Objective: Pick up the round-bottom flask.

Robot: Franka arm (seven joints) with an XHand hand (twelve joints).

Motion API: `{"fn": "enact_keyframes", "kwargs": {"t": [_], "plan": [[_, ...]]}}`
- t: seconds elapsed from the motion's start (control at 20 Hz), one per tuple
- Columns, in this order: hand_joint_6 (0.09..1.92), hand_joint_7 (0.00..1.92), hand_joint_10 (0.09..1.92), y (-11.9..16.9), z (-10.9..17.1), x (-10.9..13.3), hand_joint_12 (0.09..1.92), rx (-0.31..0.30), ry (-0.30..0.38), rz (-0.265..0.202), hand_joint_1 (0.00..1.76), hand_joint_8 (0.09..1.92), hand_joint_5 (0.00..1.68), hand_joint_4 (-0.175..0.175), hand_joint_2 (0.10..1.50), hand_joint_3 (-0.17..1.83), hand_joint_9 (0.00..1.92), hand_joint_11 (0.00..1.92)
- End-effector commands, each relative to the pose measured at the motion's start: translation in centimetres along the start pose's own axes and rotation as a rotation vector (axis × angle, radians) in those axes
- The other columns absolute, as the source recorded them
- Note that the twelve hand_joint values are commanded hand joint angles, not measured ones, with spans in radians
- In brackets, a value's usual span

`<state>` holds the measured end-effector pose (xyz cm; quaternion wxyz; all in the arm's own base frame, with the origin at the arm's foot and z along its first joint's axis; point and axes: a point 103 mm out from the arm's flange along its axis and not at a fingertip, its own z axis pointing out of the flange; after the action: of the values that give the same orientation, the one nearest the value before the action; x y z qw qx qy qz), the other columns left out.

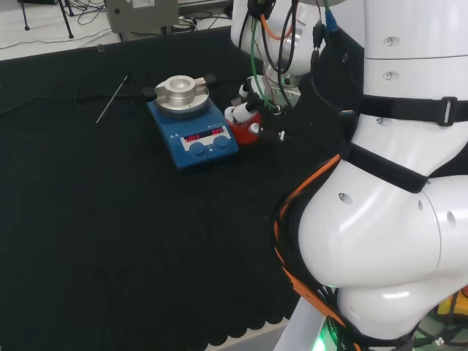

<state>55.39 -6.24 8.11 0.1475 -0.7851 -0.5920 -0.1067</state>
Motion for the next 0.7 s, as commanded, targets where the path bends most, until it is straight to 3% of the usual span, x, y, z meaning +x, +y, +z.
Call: {"fn": "enact_keyframes", "kwargs": {"t": [0.05, 0.7], "plan": [[0.75, 0.30, 0.68, 0.15, 0.45, 0.35, 1.34, -0.016, 0.006, -0.003, 0.87, 0.64, 0.65, -0.031, 0.63, 0.59, 0.49, 0.14], [0.71, 0.36, 0.66, 0.29, 0.16, -0.05, 1.32, -0.047, 0.026, 0.001, 0.89, 0.64, 0.84, -0.002, 0.70, 0.57, 0.55, 0.19]]}}
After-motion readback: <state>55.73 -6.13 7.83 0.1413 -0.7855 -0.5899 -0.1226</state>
